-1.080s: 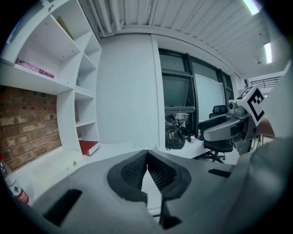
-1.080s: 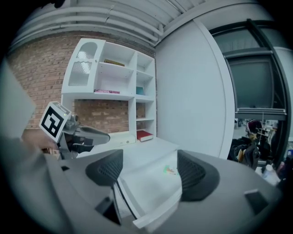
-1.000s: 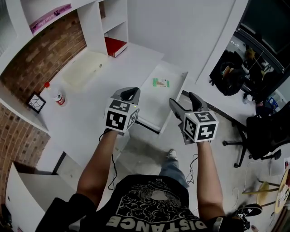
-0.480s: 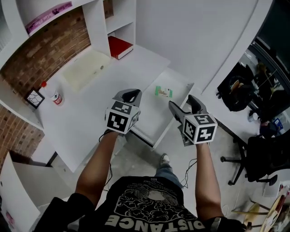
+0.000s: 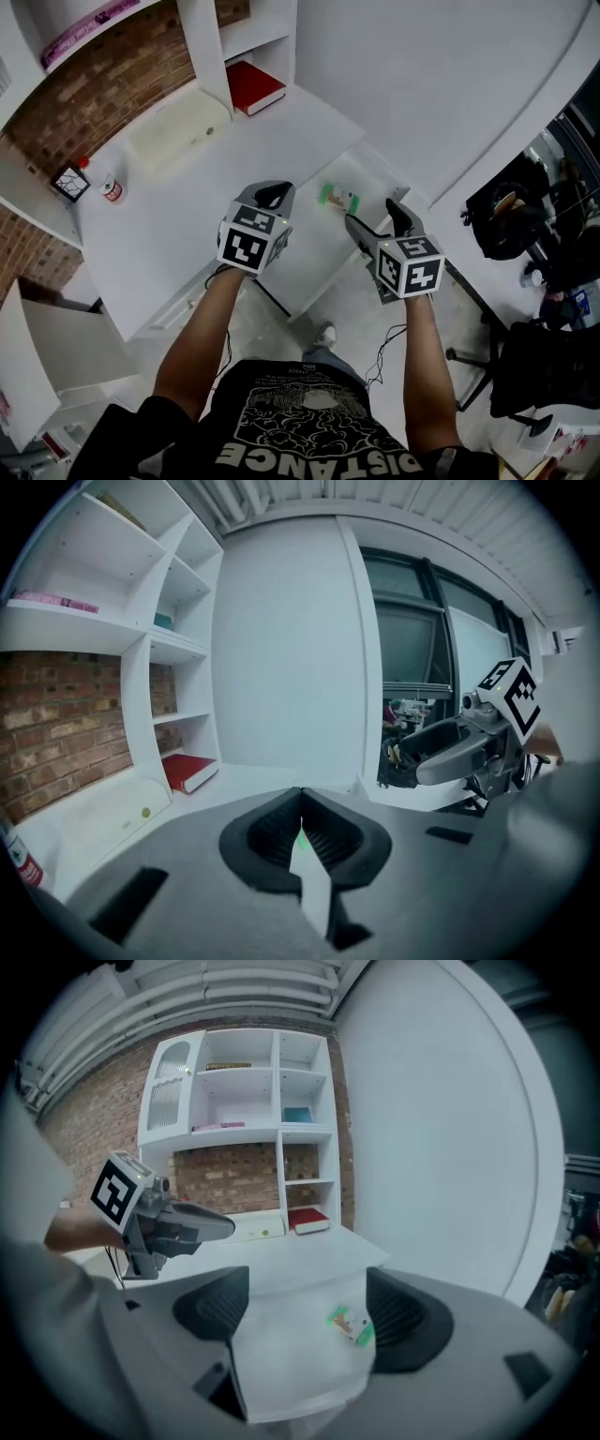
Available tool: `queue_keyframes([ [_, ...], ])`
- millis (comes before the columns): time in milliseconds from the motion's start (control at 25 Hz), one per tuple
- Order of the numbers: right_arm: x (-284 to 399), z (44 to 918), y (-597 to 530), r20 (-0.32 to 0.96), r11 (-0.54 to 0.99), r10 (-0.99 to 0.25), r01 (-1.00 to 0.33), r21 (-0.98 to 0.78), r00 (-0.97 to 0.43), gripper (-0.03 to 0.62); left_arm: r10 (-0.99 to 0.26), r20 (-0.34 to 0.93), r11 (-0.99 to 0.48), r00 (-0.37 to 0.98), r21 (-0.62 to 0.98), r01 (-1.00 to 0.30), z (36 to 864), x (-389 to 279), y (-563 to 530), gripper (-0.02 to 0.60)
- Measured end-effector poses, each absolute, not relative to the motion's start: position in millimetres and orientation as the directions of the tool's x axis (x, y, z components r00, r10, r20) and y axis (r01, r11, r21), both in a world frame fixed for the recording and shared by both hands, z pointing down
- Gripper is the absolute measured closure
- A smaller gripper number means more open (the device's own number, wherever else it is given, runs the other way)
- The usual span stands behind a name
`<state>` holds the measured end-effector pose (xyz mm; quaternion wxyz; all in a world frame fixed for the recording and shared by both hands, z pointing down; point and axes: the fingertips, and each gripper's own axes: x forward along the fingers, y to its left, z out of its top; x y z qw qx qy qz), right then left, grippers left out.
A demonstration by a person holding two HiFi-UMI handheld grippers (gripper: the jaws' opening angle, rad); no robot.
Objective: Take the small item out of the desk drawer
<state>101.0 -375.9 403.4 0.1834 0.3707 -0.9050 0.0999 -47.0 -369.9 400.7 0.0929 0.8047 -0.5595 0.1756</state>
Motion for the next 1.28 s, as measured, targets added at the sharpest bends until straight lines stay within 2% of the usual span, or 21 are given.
queue_keyframes([
  [280, 116, 421, -410, 0.445, 0.768, -0.553, -0.638, -0.056, -0.704, 0.203, -0.87, 0.421, -0.3, 0.255, -0.042, -0.953, 413, -30, -394, 0.577],
  [720, 104, 449, -438, 0.521, 0.904, -0.336, -0.424, -0.056, -0.785, 0.194, -0.879, 0.455, -0.179, 0.14, -0.044, -0.983, 437, -25, -401, 0.577],
  [1280, 86, 514, -468, 0.669, 0.98, -0.159, -0.197, 0.019, -0.726, 0.192, -0.857, 0.509, -0.096, 0.079, -0.007, -0.995, 503, -20, -396, 0.577],
])
